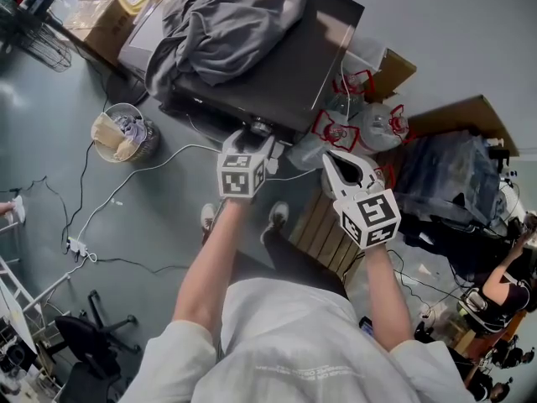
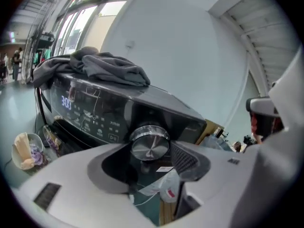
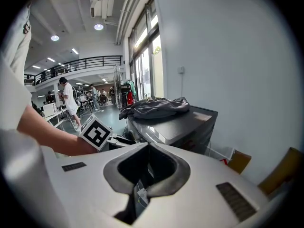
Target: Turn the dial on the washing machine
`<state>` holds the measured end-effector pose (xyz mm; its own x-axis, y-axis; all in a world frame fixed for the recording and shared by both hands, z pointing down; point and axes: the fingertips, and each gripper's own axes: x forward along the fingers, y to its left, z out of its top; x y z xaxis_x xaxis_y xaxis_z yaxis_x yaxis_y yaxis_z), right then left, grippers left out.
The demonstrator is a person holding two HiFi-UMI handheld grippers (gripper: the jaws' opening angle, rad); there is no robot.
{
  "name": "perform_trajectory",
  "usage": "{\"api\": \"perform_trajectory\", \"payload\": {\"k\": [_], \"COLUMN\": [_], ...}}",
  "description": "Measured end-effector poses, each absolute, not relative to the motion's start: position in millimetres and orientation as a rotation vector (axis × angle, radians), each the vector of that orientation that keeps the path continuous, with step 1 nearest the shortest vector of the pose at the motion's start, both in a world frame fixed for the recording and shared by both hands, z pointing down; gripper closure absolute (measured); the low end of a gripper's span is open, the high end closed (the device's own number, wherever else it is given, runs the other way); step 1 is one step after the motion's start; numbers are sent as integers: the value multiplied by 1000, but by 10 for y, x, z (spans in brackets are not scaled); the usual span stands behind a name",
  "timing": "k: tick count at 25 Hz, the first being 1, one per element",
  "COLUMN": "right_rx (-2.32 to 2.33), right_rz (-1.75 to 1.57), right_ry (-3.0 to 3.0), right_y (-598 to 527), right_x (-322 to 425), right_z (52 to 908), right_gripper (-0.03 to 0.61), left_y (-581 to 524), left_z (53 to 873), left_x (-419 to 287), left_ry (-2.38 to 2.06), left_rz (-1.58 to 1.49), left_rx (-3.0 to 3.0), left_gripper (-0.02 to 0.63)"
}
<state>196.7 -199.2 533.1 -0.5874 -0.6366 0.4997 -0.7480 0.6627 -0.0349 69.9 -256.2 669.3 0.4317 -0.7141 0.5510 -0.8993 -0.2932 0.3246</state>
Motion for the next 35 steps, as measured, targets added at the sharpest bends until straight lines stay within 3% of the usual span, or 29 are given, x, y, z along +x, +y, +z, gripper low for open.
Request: {"api": "perform_trajectory", "payload": {"k": [8, 19, 27, 35], "right_rx": [1064, 1131, 1261, 1325], "right_rz": [341, 226, -27, -206], "right_ry": [-2433, -2450, -2443, -2486], "right_y": [-1966, -2101, -2228, -2319], "right_x": [1905, 1780, 1420, 941], "right_z": [5330, 4812, 3986, 3216], "right_gripper": [565, 564, 565, 565], "left_y": [-2571, -2334, -2433, -2576], "left_z": [6700, 6364, 5012, 3830], "left_x": [687, 249, -793, -1445], "left_ry": [-1227, -1321, -1519, -1684], "left_rz": [257, 601, 598, 573], "left_rx": [2010, 2206, 2464, 2619], "left_gripper": [345, 335, 557, 595]}}
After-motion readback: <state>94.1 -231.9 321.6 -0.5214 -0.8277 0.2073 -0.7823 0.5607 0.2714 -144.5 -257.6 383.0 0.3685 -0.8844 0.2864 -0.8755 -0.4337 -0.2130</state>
